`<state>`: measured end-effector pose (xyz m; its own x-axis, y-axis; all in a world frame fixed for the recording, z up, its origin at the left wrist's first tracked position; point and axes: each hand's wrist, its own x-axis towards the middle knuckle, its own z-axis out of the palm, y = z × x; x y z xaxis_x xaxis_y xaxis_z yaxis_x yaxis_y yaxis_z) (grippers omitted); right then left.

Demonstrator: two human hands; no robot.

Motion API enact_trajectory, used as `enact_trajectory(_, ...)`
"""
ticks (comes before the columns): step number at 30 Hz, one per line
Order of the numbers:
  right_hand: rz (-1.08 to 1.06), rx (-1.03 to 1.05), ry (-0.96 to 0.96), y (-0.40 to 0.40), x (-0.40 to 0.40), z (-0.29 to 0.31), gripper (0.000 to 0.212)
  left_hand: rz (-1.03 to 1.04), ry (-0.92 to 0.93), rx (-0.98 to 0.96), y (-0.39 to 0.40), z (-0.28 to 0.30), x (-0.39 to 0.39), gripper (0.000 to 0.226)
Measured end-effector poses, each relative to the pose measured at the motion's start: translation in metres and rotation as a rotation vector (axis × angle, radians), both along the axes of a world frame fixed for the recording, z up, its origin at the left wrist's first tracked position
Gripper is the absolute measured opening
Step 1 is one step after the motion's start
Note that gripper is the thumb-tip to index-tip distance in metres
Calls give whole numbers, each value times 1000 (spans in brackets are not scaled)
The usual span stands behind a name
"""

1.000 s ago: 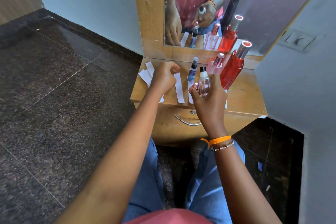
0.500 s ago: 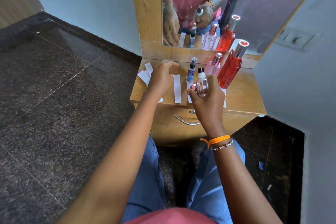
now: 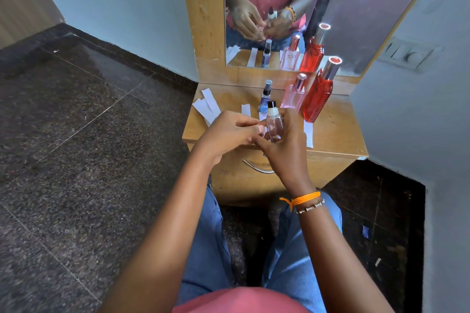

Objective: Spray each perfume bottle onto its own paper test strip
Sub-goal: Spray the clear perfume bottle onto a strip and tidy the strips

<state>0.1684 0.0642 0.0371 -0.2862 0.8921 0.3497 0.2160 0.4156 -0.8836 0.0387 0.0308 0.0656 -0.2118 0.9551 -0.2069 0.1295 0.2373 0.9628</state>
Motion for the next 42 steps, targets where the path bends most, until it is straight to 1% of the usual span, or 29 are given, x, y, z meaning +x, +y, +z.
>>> enact_trajectory(2, 17, -15, 21, -2, 0, 0, 50, 108, -7, 20, 1, 1, 1, 13)
enact_trajectory(4, 21, -37, 54, -5, 0, 0, 58, 224, -64, 89, 4, 6, -1, 15)
enact_trajectory(5, 26, -56, 69, -7, 0, 0, 62, 264, -85, 125, 5, 9, -2, 15)
enact_trajectory(7, 54, -83, 74, -11, 0, -1, 66, 305, -59, 175, 8, 15, -6, 16)
enact_trajectory(9, 82, -84, 52, -14, -2, 0, 65, 293, -18, 202, 9, 18, -7, 17)
enact_trajectory(13, 111, -86, 38, -16, -4, 3, 69, 207, 59, 174, 7, 17, -1, 15)
enact_trajectory(17, 136, -39, 15, -15, -3, 4, 80, 100, 128, 149, 5, 19, -2, 10)
enact_trajectory(19, 186, -17, 26, -15, -2, 4, 77, 55, 141, 138, 5, 21, -2, 9)
enact_trajectory(20, 211, -17, 28, -15, -1, 3, 73, 55, 134, 121, 6, 21, -1, 14)
enact_trajectory(22, 224, -16, 11, -13, 1, 3, 63, 78, 110, 74, 7, 20, -1, 31)
enact_trajectory(23, 220, -14, -4, -13, 1, 3, 60, 88, 94, 62, 6, 20, -1, 36)
enact_trajectory(25, 203, -27, -3, -12, 2, 5, 56, 100, 23, 84, 2, 21, 2, 35)
enact_trajectory(27, 158, -82, 73, -13, 2, 9, 44, 99, -34, 94, -4, 19, 5, 29)
enact_trajectory(29, 106, -127, 178, -12, 4, 14, 29, 10, -21, 55, -10, 16, 5, 28)
enact_trajectory(31, 70, -135, 251, -12, 4, 21, 28, -155, -59, 20, -14, 13, 10, 32)
enact_trajectory(32, 62, -116, 265, -12, 3, 24, 28, -200, -82, 26, -15, 12, 14, 36)
enact_trajectory(33, 56, -98, 274, -13, 2, 27, 27, -197, -86, 49, -14, 11, 19, 41)
enact_trajectory(35, 51, -92, 291, -12, 0, 31, 26, -115, -54, 109, -12, 8, 28, 46)
enact_trajectory(36, 53, -94, 300, -11, 1, 31, 23, -84, -9, 127, -10, 6, 30, 47)
enact_trajectory(39, 63, -81, 300, -4, 10, 34, 12, -33, 186, 119, -8, 0, 31, 53)
enact_trajectory(40, 61, -85, 290, -1, 13, 36, 12, -16, 230, 121, -8, -2, 30, 50)
enact_trajectory(42, 22, -87, 252, 5, 16, 42, 23, -3, 289, 139, -9, -3, 29, 42)
